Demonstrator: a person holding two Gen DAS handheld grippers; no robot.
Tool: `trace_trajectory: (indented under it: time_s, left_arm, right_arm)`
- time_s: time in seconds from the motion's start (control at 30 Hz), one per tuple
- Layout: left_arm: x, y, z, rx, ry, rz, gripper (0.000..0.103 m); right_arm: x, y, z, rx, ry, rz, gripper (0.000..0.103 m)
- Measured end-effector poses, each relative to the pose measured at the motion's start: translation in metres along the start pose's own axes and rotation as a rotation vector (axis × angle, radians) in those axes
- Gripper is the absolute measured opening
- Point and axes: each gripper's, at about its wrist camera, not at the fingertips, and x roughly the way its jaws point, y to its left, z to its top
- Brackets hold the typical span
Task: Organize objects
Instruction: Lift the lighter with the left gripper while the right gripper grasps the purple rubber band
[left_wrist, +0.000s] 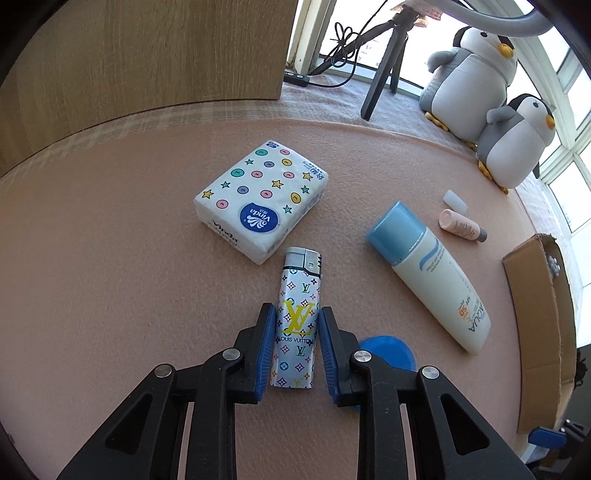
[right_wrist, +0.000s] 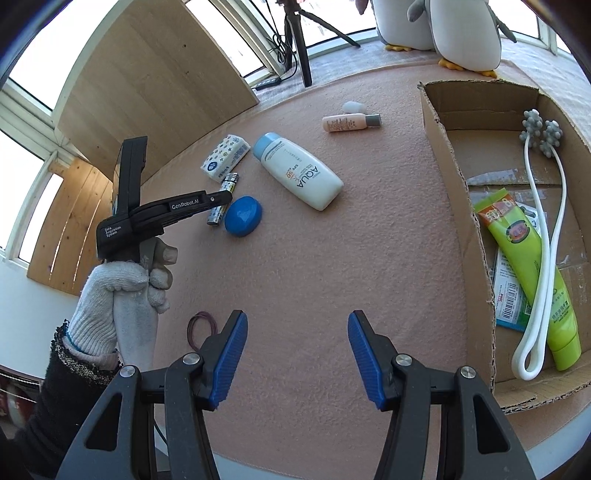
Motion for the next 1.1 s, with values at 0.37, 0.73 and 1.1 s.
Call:
trace_trajectory:
  time_s: [0.37, 0.73, 1.1]
  left_arm:
    - [-0.032, 0.018, -0.061, 0.003, 0.004, -0.036, 0.025]
    - [-0.065, 0.044, -0.119, -0.040, 0.002, -0.026, 0.025]
    - [-0.094, 0.065, -0.166, -0.096, 0.003, -0.015, 0.032]
  right_arm:
    - [0.031, 0.027, 0.001, -0.102, 0.052, 0.008, 0.053]
    - [0.077, 0.090, -0.019, -0.376, 0.120, -0.054, 0.053]
    - [0.117, 0.138, -0.046, -0.613, 0.176, -0.131, 0.054]
